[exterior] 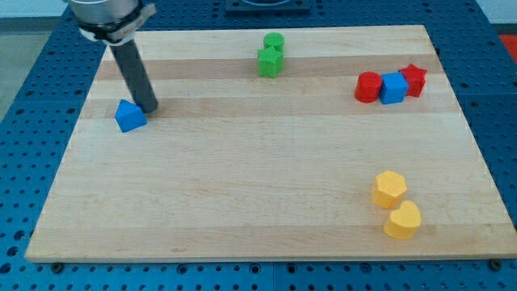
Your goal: Separate the blue cube and red circle from the red star
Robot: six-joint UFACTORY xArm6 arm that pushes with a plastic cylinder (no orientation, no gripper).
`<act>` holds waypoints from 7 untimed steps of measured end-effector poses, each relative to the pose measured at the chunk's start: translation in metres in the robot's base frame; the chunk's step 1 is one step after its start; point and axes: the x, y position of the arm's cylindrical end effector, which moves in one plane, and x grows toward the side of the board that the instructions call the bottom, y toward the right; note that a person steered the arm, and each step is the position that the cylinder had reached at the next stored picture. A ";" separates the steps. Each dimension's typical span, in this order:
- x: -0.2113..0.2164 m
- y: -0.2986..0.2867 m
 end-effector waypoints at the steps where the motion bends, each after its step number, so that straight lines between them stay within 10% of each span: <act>1: 0.012 0.100; 5: 0.113 0.386; 7: -0.005 0.403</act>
